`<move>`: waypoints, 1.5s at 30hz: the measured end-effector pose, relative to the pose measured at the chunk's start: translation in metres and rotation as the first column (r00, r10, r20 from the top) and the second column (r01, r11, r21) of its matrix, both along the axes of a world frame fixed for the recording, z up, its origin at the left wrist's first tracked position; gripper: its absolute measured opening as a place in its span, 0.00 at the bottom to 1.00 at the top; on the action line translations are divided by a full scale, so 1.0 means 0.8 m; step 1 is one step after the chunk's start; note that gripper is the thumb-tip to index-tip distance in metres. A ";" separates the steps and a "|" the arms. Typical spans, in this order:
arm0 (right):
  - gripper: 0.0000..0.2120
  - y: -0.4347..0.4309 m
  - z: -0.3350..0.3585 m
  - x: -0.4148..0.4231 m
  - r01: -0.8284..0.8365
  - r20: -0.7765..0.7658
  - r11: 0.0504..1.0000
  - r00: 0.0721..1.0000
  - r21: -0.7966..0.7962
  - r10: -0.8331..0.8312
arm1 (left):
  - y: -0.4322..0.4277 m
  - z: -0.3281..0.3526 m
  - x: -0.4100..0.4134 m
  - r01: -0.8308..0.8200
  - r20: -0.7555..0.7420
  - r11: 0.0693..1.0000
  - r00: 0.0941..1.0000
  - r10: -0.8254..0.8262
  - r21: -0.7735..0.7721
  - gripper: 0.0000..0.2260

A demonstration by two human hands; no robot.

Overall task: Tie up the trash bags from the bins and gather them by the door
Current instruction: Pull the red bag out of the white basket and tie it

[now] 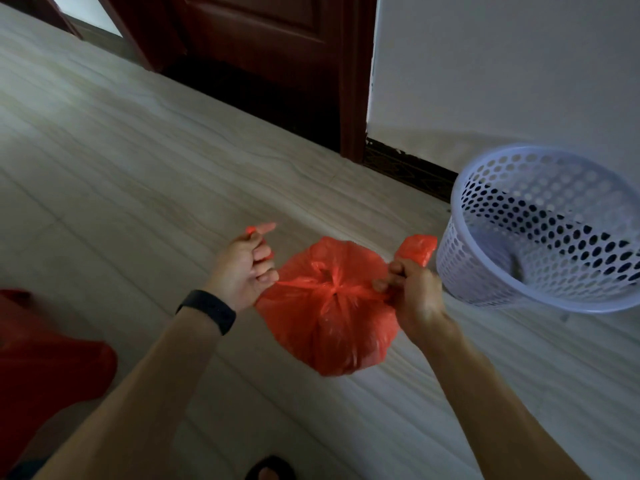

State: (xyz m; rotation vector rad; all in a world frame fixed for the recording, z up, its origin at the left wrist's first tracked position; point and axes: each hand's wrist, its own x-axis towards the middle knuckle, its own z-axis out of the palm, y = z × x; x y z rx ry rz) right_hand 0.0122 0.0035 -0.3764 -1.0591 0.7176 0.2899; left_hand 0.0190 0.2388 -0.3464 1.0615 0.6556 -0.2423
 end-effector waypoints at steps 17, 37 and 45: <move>0.34 -0.015 -0.051 -0.047 -0.123 0.074 0.989 0.989 -0.081 0.129 | 0.033 -0.002 -0.058 0.071 -0.036 0.940 0.997 -0.062 0.333 0.13; 0.15 0.042 -0.043 -0.049 0.053 0.361 0.486 0.741 -0.872 0.566 | -0.124 -0.059 -0.060 -0.136 0.185 0.551 0.982 -0.034 0.824 0.27; 0.18 0.052 0.019 -0.029 -0.212 0.325 0.893 0.878 -0.396 0.352 | -0.082 -0.064 -0.009 -0.208 -0.135 0.938 0.958 0.252 0.278 0.20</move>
